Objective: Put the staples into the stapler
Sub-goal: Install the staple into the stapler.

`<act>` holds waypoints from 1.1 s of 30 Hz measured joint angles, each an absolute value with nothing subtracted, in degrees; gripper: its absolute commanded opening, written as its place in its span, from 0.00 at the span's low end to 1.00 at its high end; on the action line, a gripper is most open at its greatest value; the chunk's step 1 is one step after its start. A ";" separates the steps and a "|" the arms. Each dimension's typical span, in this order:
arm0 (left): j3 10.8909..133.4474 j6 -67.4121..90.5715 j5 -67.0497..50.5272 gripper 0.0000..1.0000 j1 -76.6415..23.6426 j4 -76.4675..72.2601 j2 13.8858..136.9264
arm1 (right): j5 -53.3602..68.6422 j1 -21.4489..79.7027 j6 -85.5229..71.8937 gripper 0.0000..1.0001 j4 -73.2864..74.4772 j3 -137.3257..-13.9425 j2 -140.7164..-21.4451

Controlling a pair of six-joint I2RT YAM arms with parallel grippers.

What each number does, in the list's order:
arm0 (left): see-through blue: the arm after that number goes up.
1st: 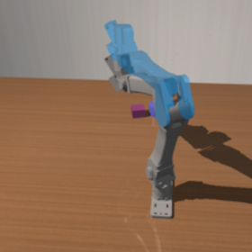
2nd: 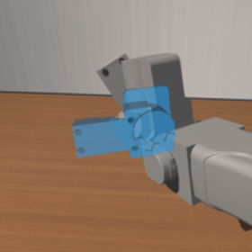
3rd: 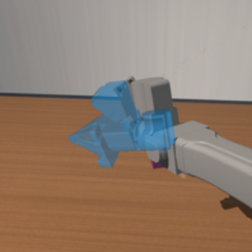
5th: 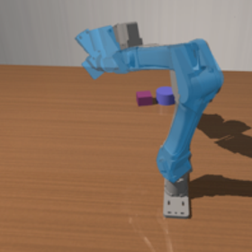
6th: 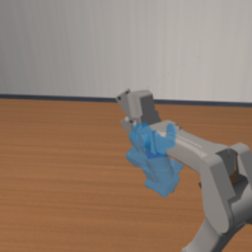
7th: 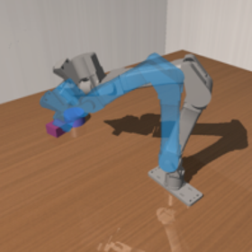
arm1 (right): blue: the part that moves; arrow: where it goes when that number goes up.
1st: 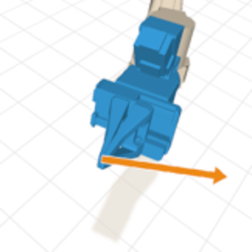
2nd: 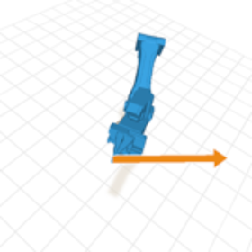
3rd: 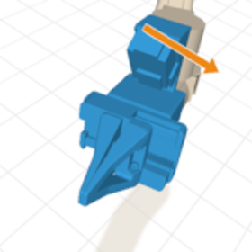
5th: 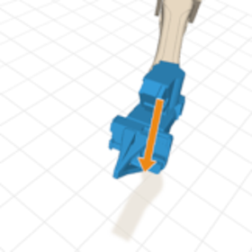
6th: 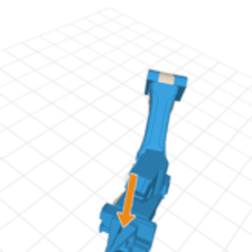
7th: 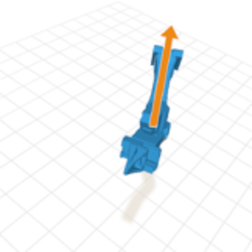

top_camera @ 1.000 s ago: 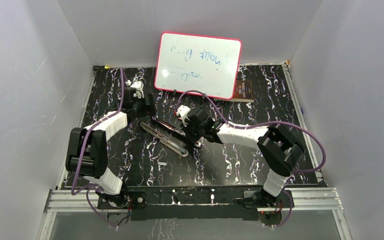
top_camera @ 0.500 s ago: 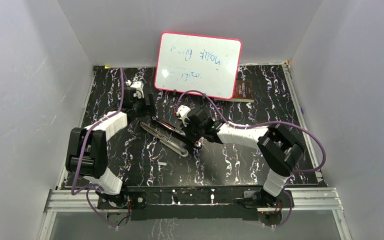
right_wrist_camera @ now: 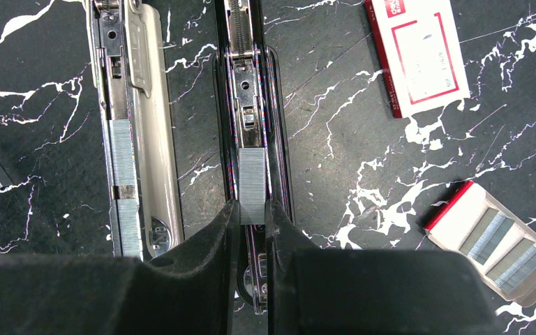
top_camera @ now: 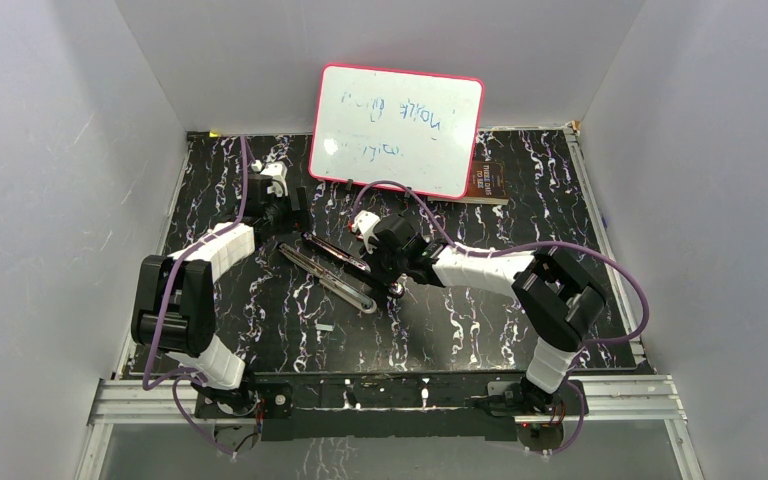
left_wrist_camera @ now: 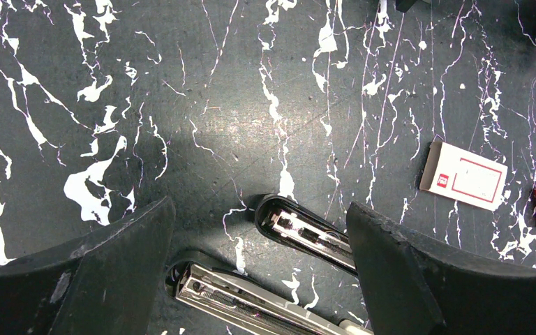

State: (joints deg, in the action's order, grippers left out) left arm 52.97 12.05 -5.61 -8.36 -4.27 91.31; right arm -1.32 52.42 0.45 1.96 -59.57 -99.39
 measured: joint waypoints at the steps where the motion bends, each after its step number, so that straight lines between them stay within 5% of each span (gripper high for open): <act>1: 52.97 12.05 -5.61 0.92 -8.36 -4.25 91.31 | -1.32 52.42 0.45 0.11 1.98 -59.57 -99.39; 33: 52.97 12.05 -5.61 0.92 -8.36 -4.25 91.31 | -1.41 52.42 1.13 0.24 3.11 -61.08 -100.47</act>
State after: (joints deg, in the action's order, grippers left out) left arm 52.97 12.05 -5.61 -8.36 -4.25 91.31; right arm -1.41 52.42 1.13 3.11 -61.08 -100.47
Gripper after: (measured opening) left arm 0.920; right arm 0.244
